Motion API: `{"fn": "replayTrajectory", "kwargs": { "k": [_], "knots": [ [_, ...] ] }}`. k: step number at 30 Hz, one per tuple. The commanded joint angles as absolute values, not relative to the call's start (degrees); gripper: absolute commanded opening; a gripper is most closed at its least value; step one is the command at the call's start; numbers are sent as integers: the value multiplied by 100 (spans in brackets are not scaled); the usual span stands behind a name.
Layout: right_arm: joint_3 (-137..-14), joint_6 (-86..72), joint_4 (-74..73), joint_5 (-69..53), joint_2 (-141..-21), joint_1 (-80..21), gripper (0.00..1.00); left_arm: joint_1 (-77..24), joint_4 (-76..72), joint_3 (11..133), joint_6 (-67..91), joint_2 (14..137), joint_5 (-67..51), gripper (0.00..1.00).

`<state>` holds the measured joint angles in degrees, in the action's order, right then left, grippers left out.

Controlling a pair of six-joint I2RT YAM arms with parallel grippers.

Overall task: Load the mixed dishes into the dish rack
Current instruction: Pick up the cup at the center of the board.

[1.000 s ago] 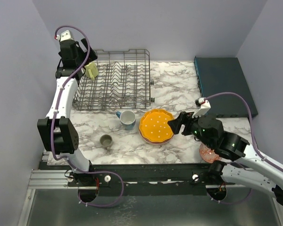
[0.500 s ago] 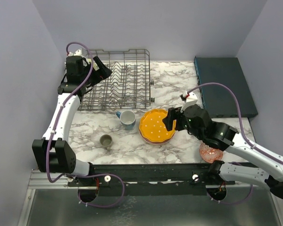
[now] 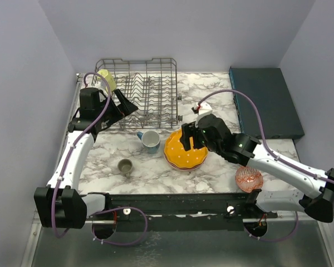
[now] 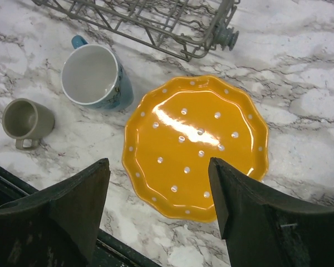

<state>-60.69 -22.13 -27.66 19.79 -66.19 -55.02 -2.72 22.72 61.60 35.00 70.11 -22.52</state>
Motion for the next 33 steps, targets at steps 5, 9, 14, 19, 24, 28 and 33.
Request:
{"fn": "replayTrajectory", "kwargs": {
  "k": [5,9,14,19,24,28,33],
  "knots": [
    [-7179,-1861,-2725,1402,-7892,-5476,76,-349,2357,5421,3309,6312,-2514,99],
    [-7676,-1810,-2855,1296,-8536,-5454,76,-351,2358,5118,3045,6074,-2381,99],
    [-8172,-1735,-2994,1112,-9231,-5337,72,-356,2361,4795,2901,5748,-2227,99],
    [-8599,-1697,-3142,955,-9765,-5265,69,-363,2360,4644,2967,5439,-1922,99],
    [-9007,-1645,-3314,898,-10284,-5222,66,-370,2418,4584,3032,5350,-1852,99],
    [-9292,-1626,-3423,880,-10608,-5210,64,-378,2439,4591,3032,5278,-1794,99],
    [-9393,-1610,-3420,828,-10855,-5194,63,-378,2465,4597,3037,5273,-1739,99]
  ]
}}
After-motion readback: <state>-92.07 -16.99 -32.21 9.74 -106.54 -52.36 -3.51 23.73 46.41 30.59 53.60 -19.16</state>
